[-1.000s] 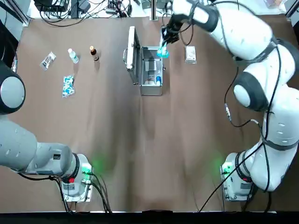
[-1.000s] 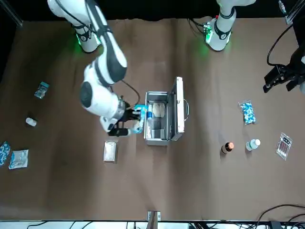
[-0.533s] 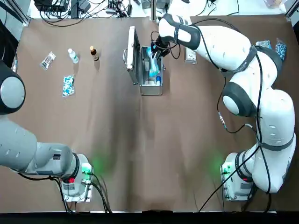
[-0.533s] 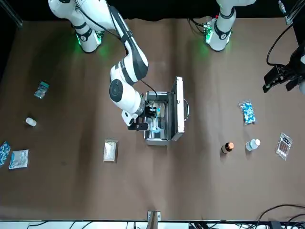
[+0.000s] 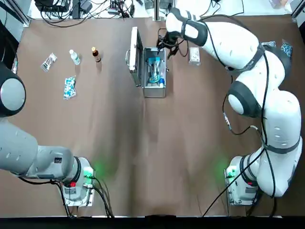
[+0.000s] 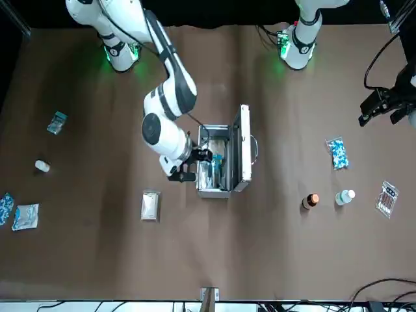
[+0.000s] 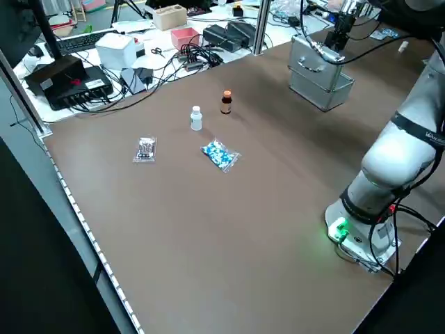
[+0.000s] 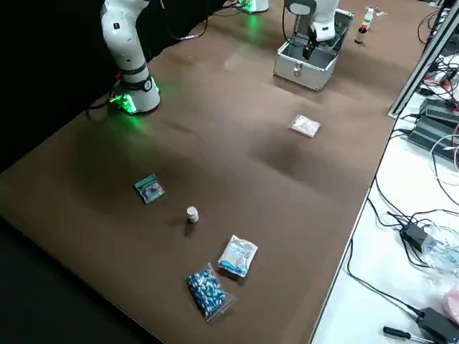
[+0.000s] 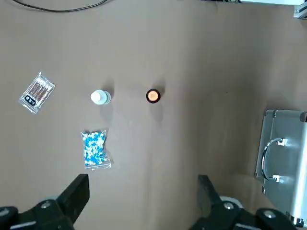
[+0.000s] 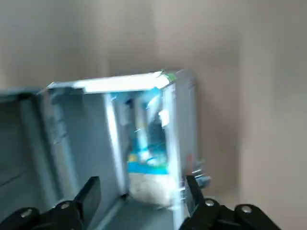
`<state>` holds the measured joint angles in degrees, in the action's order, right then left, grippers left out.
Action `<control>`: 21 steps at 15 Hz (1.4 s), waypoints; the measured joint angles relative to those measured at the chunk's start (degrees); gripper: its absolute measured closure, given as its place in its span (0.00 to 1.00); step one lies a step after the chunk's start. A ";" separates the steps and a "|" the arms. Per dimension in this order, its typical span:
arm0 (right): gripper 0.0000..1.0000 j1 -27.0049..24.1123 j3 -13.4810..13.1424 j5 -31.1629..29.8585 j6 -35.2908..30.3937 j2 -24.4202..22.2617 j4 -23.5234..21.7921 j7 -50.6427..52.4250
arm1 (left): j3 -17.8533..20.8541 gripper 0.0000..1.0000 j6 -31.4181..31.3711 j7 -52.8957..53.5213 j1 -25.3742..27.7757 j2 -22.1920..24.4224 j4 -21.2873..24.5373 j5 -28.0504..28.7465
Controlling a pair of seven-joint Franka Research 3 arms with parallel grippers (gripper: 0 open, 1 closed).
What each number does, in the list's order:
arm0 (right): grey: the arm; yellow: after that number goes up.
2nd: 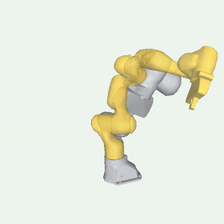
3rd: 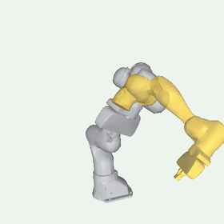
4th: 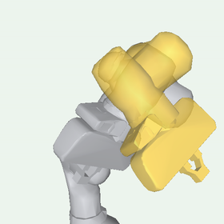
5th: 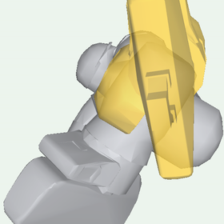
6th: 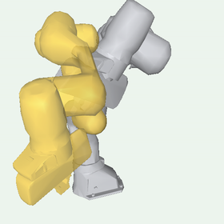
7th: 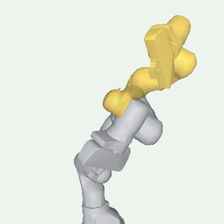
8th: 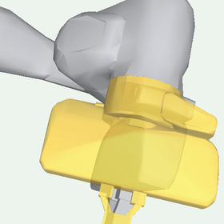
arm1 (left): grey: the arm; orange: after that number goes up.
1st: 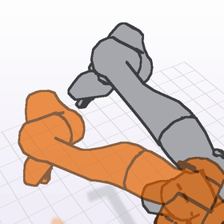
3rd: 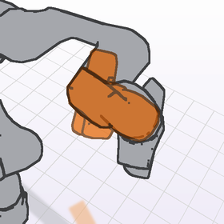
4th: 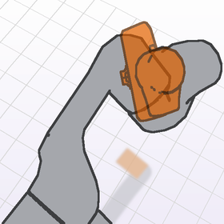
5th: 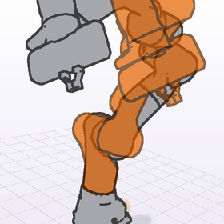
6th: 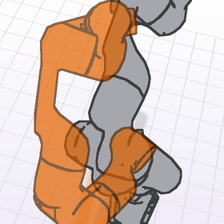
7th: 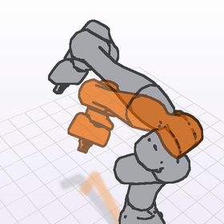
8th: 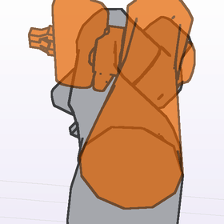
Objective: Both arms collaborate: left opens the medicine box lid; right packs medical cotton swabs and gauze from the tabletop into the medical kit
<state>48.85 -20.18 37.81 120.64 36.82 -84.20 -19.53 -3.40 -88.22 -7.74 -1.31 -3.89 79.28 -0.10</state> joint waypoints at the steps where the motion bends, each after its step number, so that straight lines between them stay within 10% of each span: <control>1: 0.20 -1.21 -0.70 -1.66 -0.50 -0.04 0.02 0.68 | 0.02 0.00 -0.03 0.00 0.02 0.00 0.00 0.00; 11: 0.06 -13.85 -1.57 -19.03 -0.88 0.72 -0.17 7.72 | 0.02 0.00 -0.05 0.02 0.02 0.00 0.13 0.00; 21: 0.02 -17.23 0.57 -18.02 8.33 9.11 0.27 12.80 | -0.04 0.00 -0.30 0.07 0.00 -0.01 0.34 0.00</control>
<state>31.62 -19.61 19.79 128.97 45.93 -83.94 -6.72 -3.43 -88.52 -7.67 -1.31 -3.90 79.63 -0.10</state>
